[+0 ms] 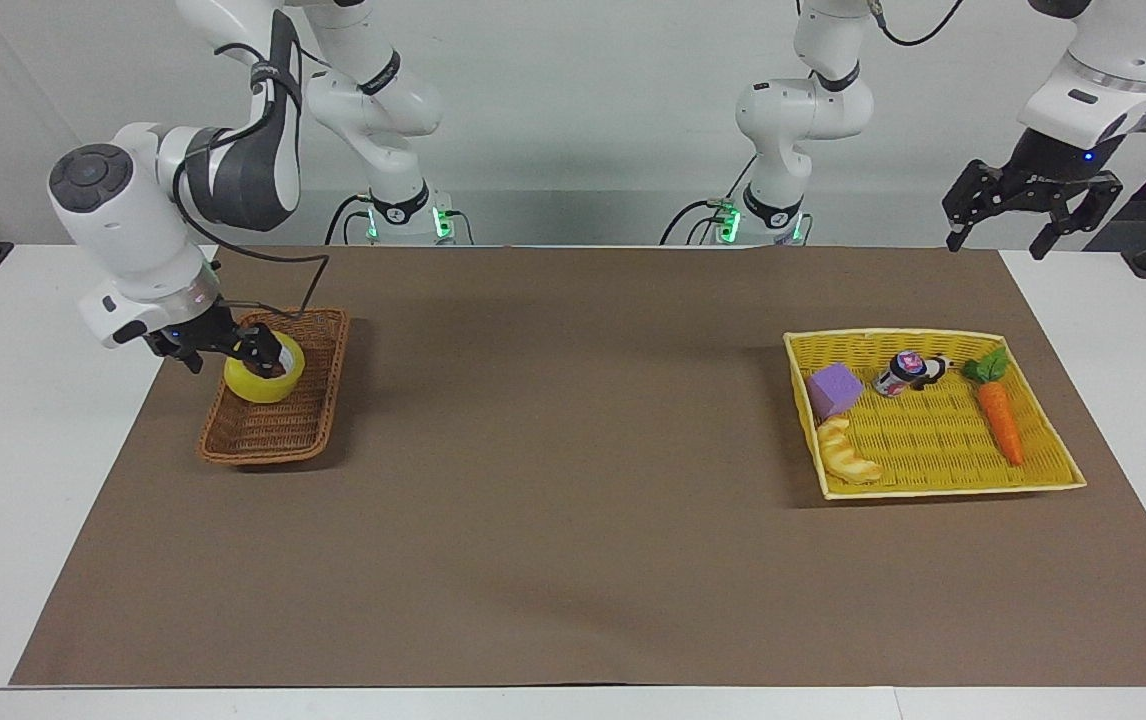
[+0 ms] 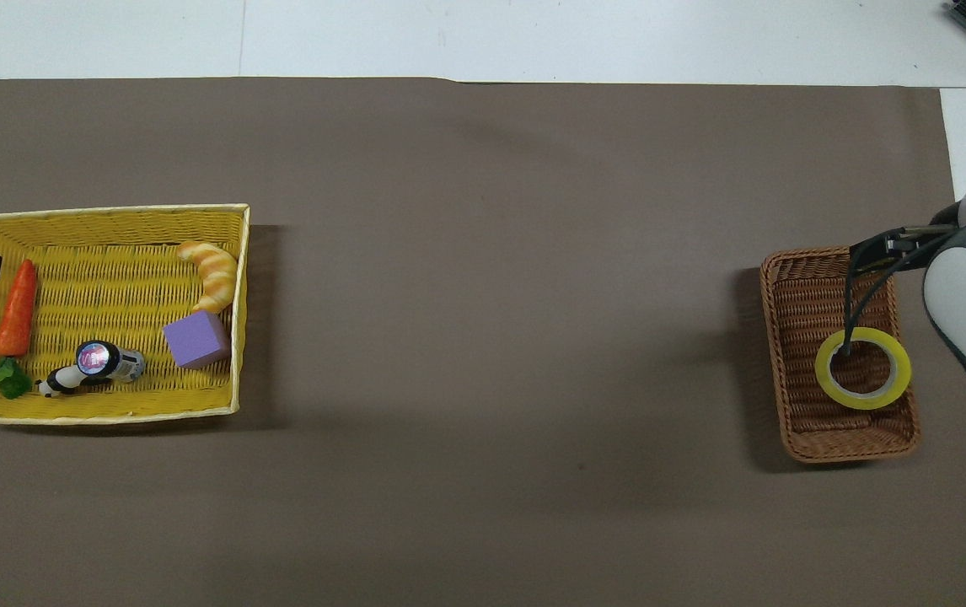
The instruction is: Move tape to another basket
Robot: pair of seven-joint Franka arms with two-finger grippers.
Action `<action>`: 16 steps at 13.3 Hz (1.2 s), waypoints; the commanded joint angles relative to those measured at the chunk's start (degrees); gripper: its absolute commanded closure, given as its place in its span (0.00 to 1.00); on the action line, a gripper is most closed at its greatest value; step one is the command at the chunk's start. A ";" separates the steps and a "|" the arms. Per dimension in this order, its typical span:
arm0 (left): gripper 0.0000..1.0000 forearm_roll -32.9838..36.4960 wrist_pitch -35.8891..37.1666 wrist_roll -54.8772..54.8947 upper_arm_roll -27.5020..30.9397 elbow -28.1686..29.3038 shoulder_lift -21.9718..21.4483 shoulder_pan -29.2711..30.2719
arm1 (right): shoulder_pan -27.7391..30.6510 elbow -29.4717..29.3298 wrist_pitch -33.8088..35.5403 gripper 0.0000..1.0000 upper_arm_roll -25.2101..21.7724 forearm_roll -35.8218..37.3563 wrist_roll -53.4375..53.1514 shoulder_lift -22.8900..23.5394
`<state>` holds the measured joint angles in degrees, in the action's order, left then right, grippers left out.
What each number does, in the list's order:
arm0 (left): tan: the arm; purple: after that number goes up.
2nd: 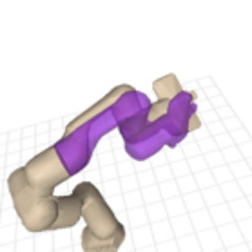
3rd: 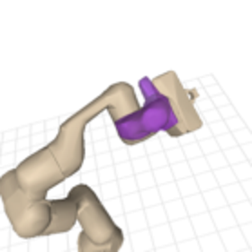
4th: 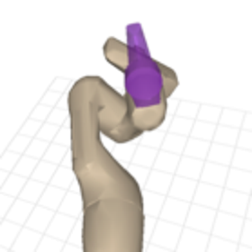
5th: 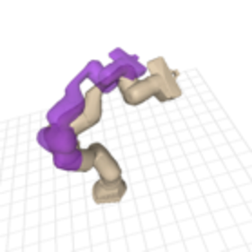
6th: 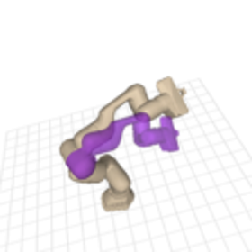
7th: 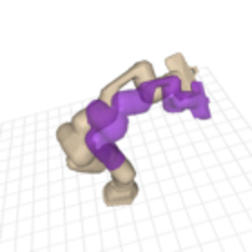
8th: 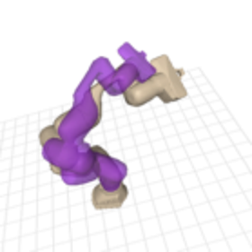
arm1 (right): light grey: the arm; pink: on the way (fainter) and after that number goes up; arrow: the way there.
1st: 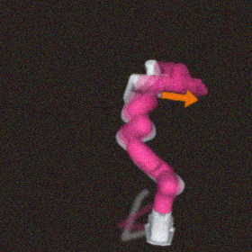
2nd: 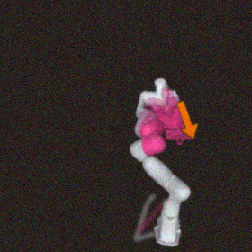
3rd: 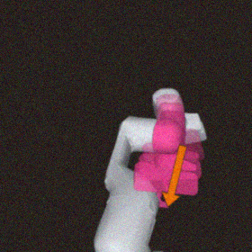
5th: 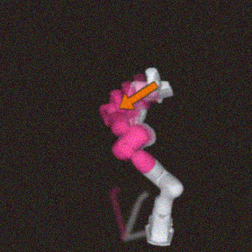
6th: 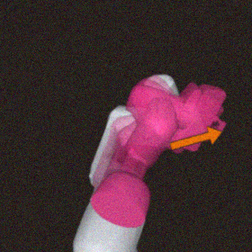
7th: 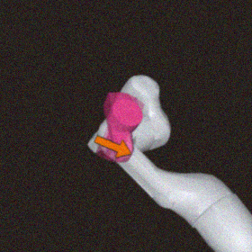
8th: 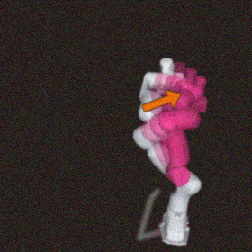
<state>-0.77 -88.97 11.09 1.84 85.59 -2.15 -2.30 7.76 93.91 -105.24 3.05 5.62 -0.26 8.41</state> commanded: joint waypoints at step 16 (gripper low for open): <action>0.00 1.12 1.08 0.25 -0.35 -1.12 0.48 0.37 | -5.91 -9.45 24.71 0.00 -3.22 -4.65 2.37 -8.49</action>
<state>-0.77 -88.97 11.09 1.84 85.59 -2.14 -2.30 3.11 84.24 -82.78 1.66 2.22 0.59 1.27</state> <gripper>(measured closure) 0.000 0.000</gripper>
